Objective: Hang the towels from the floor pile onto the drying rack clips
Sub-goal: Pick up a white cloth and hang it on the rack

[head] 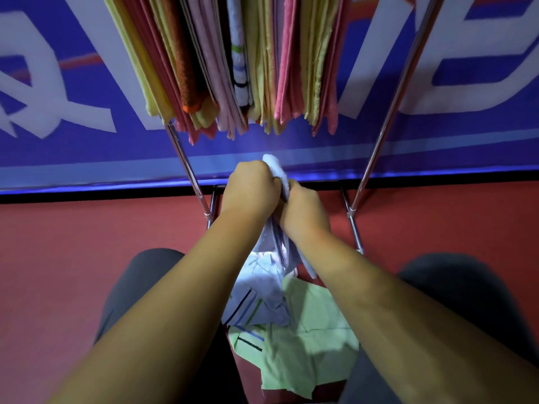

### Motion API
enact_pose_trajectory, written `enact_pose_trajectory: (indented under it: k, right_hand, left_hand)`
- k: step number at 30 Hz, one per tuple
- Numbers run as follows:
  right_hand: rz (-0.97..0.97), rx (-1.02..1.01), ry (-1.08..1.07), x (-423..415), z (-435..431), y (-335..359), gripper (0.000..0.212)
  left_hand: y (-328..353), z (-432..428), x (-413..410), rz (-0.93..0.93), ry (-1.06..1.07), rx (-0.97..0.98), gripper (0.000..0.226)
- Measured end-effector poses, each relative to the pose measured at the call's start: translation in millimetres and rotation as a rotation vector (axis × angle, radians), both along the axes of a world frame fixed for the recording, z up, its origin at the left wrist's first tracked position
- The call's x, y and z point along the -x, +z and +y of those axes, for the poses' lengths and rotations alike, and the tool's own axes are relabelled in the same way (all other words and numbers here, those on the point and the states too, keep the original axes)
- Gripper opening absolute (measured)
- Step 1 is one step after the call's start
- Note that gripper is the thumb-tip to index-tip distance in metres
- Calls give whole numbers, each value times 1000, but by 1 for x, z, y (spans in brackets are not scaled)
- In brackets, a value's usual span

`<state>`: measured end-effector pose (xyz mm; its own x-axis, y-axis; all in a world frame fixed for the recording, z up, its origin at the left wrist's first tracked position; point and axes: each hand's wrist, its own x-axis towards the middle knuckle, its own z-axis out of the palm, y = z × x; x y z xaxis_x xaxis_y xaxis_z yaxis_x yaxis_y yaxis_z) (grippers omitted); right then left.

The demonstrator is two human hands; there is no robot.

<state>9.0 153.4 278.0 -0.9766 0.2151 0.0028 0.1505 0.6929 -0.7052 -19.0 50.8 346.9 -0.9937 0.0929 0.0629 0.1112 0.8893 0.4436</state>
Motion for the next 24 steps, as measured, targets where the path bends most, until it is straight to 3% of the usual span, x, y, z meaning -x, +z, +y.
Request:
enact_pose_trajectory:
  k: [5, 8, 14, 19, 24]
  right_hand:
    - [83, -23, -76, -7, 8, 43, 26]
    - [142, 1, -157, -6, 21, 80, 21]
    - [207, -44, -203, 1, 54, 169, 33]
    - [241, -71, -244, 6, 78, 229, 33]
    - [352, -78, -252, 10, 104, 278, 32]
  left_hand:
    - [47, 7, -2, 41, -28, 23, 34]
    - [80, 10, -5, 135, -51, -15, 21]
    - [155, 25, -7, 240, -104, 71, 12]
    - [211, 42, -6, 242, -132, 31, 32]
    - [252, 68, 2, 257, -180, -37, 30]
